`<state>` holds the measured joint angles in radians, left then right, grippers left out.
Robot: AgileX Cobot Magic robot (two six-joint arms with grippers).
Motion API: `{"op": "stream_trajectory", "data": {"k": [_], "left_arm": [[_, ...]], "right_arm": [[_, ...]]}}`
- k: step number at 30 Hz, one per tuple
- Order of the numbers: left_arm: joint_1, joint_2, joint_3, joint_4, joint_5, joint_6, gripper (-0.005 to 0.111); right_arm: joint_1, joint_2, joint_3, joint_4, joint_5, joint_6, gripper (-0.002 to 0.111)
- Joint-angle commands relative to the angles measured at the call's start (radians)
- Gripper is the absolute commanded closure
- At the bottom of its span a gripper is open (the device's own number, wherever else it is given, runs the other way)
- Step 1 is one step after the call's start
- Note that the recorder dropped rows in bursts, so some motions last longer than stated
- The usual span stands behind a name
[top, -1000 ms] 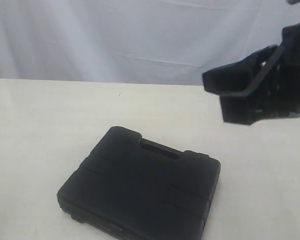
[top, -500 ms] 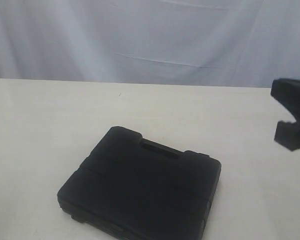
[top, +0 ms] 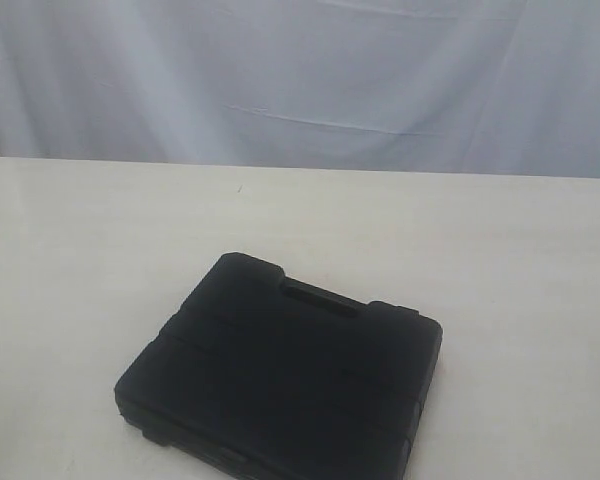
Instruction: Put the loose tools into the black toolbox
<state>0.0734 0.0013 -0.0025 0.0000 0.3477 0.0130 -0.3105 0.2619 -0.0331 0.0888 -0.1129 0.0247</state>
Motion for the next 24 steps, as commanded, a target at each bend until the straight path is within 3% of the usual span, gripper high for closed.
{"op": "stream_trajectory", "data": {"k": [1,12,24], "left_arm": [[-0.005,-0.001,0.003,0.0,-0.005,-0.006,0.107],[-0.005,-0.001,0.003,0.0,-0.005,-0.006,0.107],[-0.005,-0.001,0.003,0.0,-0.005,-0.006,0.107]], "right_arm": [[-0.03,-0.068,0.033,-0.02,-0.005,0.015,0.109],[-0.03,-0.093,0.033,-0.065,0.292,0.015,0.109],[-0.03,-0.093,0.033,-0.065,0.306,0.008,0.109]]}}
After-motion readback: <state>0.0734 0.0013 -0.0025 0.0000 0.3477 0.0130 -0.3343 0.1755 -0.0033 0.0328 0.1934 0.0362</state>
